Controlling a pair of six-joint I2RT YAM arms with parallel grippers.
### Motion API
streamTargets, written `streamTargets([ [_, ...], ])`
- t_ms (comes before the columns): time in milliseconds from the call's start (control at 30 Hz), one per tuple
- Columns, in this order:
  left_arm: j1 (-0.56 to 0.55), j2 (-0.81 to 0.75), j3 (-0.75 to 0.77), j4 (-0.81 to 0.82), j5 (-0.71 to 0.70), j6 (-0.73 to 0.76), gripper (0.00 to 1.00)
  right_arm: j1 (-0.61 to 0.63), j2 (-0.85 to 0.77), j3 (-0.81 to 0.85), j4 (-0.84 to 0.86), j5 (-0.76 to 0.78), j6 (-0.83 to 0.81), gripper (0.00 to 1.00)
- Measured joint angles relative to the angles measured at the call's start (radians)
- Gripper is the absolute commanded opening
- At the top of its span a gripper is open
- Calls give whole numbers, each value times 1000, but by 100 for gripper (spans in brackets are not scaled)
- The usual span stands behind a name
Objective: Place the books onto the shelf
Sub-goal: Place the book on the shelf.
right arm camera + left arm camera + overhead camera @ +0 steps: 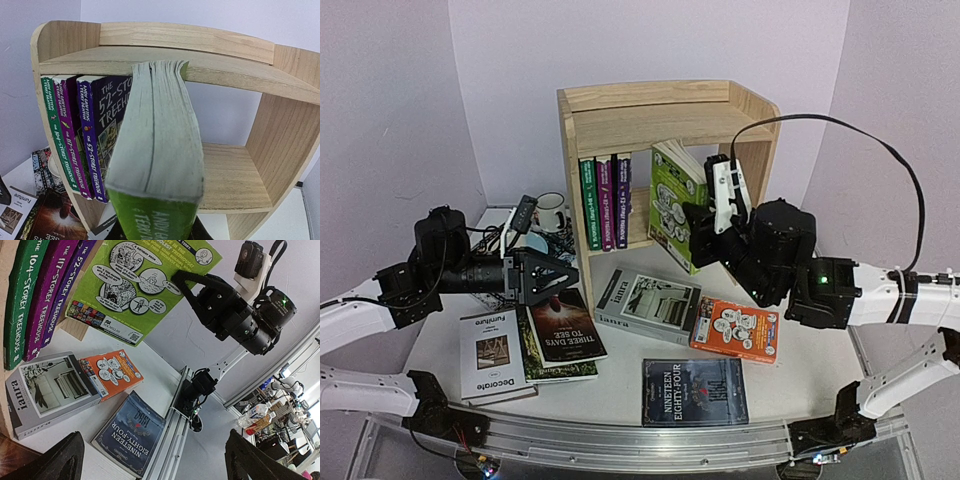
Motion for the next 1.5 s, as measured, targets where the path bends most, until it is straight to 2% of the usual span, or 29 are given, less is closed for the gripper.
streamTargets([
  [267,0,-7,-5,-1,0,0,99,0,22,-90,164,-21,-22,0],
  [667,0,-10,-5,-1,0,0,99,0,53,-141,297,-35,-48,0],
  [1133,0,-10,-5,-1,0,0,99,0,79,-123,304,-28,-49,0],
  [1500,0,-18,-5,-2,0,0,99,-2,112,-57,239,-16,-42,0],
])
